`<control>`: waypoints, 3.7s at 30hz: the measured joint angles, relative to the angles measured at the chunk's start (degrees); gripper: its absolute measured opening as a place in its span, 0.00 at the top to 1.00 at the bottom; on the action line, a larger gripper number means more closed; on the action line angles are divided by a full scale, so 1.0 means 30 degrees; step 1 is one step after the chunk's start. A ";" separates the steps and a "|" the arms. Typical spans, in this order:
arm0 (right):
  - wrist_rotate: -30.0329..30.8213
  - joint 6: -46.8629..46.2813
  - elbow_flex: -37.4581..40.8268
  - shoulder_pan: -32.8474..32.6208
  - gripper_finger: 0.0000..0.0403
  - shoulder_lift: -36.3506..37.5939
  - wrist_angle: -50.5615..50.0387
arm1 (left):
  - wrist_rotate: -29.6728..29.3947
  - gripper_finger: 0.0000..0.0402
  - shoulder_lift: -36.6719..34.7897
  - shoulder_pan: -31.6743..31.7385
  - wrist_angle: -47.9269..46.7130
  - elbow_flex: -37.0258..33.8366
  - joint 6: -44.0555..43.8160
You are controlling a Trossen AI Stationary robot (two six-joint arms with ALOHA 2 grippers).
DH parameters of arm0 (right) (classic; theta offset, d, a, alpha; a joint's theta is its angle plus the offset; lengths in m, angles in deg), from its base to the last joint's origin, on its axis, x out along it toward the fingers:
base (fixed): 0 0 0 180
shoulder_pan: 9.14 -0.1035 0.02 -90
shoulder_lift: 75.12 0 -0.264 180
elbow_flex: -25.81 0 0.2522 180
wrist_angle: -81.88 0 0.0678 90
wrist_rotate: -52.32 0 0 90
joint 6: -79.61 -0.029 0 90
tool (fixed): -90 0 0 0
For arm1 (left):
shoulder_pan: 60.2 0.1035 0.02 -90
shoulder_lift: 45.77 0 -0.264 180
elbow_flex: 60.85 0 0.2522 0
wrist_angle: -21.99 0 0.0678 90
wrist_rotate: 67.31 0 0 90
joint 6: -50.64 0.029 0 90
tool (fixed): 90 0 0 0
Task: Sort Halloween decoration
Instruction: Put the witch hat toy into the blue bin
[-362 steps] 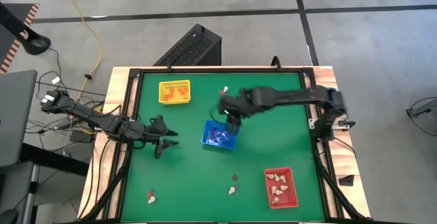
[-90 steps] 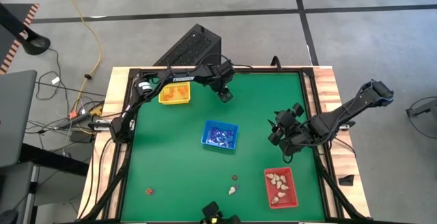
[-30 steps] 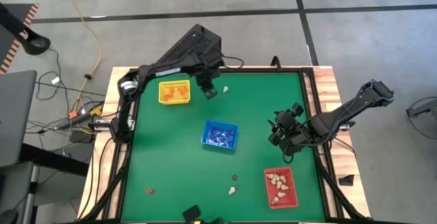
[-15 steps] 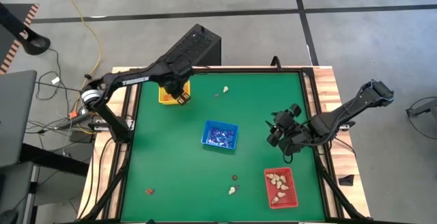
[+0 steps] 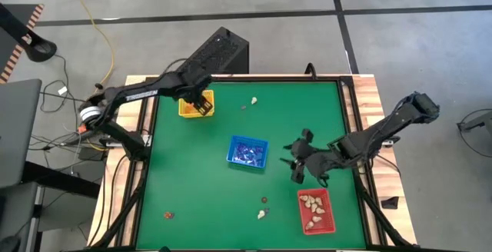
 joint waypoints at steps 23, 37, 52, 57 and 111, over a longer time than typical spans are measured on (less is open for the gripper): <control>-0.9810 0.6055 -0.5171 -0.2137 0.44 -1.2067 0.4055 | -0.0807 0.55 -0.8513 -1.5602 2.9102 -1.4847 0.2154; -0.9297 0.5017 -0.8932 -0.2225 0.50 -1.5046 -0.0806 | -0.0088 0.55 -0.8688 -1.6155 2.8472 -1.4818 0.2263; -0.9374 0.3507 -0.8918 -0.2137 0.64 -1.4934 -0.2635 | 0.0009 0.55 -0.8688 -1.6163 2.8452 -1.4818 0.2211; -0.9428 0.3650 -0.9026 -0.2079 0.73 -1.4927 -0.2808 | 0.0009 0.55 -0.8688 -1.6163 2.8432 -1.4818 0.2176; -0.7901 0.7126 -0.4910 0.5338 0.55 -0.4351 -0.2552 | -0.2015 0.55 -0.7228 -1.4764 2.4544 -1.4700 0.0188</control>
